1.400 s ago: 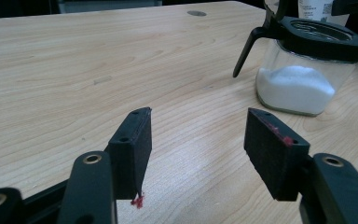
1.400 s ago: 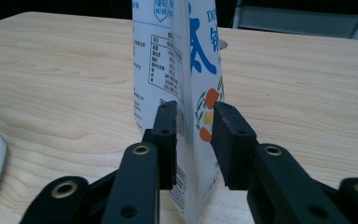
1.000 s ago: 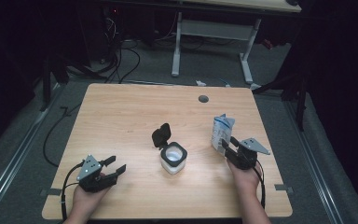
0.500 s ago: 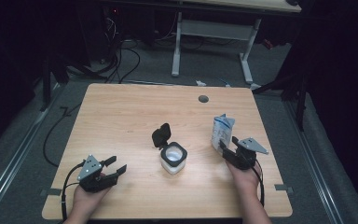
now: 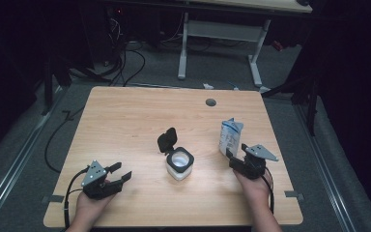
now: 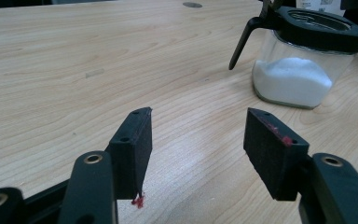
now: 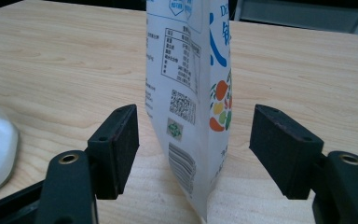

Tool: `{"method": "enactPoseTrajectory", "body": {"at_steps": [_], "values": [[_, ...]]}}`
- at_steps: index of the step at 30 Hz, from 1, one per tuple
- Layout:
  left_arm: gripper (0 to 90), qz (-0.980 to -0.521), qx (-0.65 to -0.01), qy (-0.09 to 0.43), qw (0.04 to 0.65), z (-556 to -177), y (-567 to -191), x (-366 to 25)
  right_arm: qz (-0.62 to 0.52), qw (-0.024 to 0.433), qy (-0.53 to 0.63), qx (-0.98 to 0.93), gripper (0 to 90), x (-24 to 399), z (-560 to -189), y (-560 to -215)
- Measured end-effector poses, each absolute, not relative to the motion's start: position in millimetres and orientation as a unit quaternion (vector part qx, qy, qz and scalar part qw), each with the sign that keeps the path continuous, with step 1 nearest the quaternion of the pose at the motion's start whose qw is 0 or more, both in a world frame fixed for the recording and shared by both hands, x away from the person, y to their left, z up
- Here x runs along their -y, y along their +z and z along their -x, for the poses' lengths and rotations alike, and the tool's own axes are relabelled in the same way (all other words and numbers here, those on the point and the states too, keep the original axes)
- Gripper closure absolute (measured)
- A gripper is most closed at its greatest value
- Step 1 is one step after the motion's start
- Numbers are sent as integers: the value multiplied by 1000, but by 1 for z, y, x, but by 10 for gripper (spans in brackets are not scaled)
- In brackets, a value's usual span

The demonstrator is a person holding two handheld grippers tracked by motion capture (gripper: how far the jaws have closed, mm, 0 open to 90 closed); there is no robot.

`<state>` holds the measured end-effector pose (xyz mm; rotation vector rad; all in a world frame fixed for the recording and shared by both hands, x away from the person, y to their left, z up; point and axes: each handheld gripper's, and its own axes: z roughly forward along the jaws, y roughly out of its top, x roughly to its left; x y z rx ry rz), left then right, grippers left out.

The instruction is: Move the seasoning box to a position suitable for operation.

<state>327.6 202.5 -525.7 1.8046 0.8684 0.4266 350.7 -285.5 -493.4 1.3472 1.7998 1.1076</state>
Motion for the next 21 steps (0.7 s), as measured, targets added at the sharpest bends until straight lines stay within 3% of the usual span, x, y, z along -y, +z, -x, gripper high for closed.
{"method": "enactPoseTrajectory", "body": {"at_steps": [11, 21], "values": [[435, -757, -362, 172, 517, -326, -526, -199, -509, 309, 426, -681, 384, 278, -310, -491], [420, -754, -366, 187, 512, -325, -524, -196, -475, 301, 428, -707, 445, 244, -295, -495]]}}
